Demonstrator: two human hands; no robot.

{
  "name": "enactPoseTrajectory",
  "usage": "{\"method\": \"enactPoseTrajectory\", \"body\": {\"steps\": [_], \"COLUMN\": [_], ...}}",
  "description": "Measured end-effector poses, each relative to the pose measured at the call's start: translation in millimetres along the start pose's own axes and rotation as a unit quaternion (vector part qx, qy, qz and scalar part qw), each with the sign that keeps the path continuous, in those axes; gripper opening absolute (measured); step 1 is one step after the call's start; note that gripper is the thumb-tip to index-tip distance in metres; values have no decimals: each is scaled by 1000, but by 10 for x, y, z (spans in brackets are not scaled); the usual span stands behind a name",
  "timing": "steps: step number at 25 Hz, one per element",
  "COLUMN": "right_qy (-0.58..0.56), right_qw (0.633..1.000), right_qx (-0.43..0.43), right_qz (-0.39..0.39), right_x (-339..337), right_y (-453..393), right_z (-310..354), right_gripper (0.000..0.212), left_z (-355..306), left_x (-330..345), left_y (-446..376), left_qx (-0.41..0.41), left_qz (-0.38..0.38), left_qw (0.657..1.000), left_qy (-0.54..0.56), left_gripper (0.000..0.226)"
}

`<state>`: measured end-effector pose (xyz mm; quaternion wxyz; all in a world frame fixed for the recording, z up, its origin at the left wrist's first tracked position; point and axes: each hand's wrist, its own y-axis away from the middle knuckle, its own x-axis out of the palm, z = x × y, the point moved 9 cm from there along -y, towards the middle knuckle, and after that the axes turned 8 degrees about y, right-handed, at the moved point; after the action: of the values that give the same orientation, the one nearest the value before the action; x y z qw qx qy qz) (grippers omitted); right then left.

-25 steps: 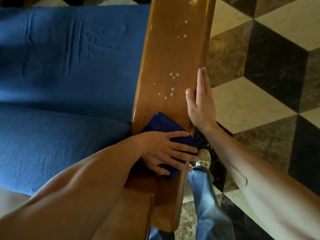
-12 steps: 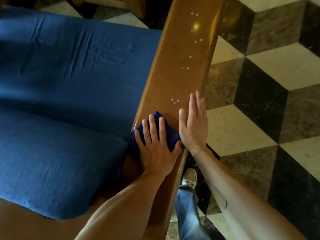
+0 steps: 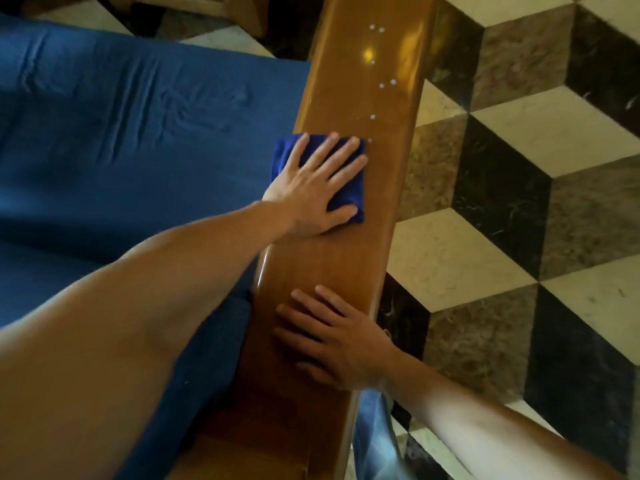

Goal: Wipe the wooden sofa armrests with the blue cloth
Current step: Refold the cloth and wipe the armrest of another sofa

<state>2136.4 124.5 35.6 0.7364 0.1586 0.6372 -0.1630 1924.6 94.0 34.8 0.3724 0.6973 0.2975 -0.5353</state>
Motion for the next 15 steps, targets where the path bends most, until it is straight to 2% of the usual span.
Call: {"method": "enactPoseTrajectory", "body": {"steps": [3, 5, 8, 10, 12, 13, 15], "right_qy": [12, 5, -12, -9, -5, -7, -13], "right_qw": [998, 998, 998, 998, 999, 997, 994], "right_qx": [-49, -50, -42, -35, 18, 52, 85], "right_qz": [37, 40, 43, 46, 46, 50, 71], "right_x": [-10, -28, 6, -8, 24, 38, 59], "right_y": [-103, -133, -135, -169, -200, -195, -188], "right_z": [-117, -178, -194, -230, -325, -360, -340], "right_gripper": [51, 52, 53, 55, 58, 59, 60], "left_z": [-383, -477, -177, 113, 235, 201, 7], "left_x": [188, 216, -121, -317, -268, -209, -98], "left_y": [485, 492, -319, -824, -926, -812, -372], "left_qx": [130, 147, 43, -52, -135, -153, -124], "left_qz": [48, 59, -1, -43, -67, -73, -69], "left_qw": [989, 986, 999, 995, 984, 980, 986], "left_qy": [-58, -53, 31, 75, 96, 106, 85], "left_gripper": [80, 78, 72, 70, 70, 70, 70]}}
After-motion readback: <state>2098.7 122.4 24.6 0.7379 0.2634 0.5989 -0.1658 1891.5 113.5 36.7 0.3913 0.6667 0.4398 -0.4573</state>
